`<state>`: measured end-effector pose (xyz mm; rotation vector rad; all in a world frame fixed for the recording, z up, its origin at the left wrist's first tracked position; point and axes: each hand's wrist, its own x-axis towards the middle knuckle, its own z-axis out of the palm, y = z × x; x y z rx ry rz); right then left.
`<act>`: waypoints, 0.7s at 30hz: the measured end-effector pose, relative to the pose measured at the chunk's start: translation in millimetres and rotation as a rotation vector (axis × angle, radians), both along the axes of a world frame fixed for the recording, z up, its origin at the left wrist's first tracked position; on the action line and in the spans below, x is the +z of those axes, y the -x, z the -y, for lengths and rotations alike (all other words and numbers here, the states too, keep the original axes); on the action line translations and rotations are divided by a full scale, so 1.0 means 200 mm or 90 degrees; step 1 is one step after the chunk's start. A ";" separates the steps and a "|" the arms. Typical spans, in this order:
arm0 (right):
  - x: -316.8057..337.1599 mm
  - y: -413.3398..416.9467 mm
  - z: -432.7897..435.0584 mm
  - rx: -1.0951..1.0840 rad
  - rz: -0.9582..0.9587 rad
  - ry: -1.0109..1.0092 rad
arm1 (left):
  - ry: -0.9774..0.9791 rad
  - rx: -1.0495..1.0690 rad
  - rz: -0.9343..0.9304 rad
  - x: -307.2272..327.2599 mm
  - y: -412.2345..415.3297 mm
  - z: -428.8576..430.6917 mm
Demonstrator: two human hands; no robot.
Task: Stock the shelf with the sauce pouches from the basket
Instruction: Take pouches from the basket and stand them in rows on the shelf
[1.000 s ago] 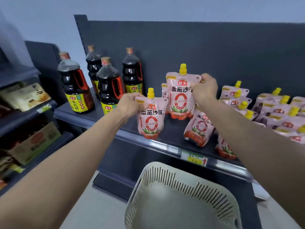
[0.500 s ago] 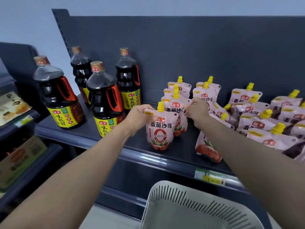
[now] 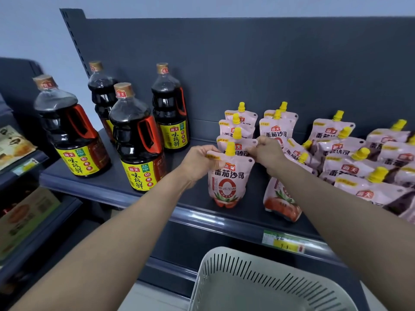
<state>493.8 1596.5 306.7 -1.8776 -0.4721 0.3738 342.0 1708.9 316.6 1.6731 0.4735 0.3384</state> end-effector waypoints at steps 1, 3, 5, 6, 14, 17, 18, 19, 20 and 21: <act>0.01 0.01 0.01 0.006 0.009 0.009 | 0.003 -0.001 -0.002 0.00 -0.01 0.01; 0.04 0.00 0.03 0.014 0.029 0.030 | 0.008 -0.006 -0.006 0.00 -0.02 0.03; 0.07 0.00 0.05 0.012 0.040 0.047 | 0.015 -0.011 -0.012 0.00 -0.03 0.04; 0.08 -0.01 0.06 0.011 0.048 0.052 | 0.021 -0.015 -0.015 0.00 -0.03 0.04; 0.18 0.00 0.14 0.018 0.127 0.075 | 0.031 -0.006 -0.025 0.04 -0.02 0.07; 0.22 0.03 0.18 0.016 0.197 0.139 | 0.039 0.001 -0.035 0.04 -0.02 0.07; 0.24 0.03 0.20 0.012 0.224 0.163 | 0.034 0.001 -0.039 0.05 -0.01 0.07; 0.25 0.03 0.22 0.011 0.246 0.181 | 0.016 0.006 -0.041 0.07 0.00 0.05; 0.26 0.03 0.24 0.011 0.262 0.196 | -0.017 0.021 -0.034 0.10 0.01 0.04; 0.28 0.02 0.26 0.008 0.281 0.209 | -0.057 0.043 -0.016 0.13 0.03 0.03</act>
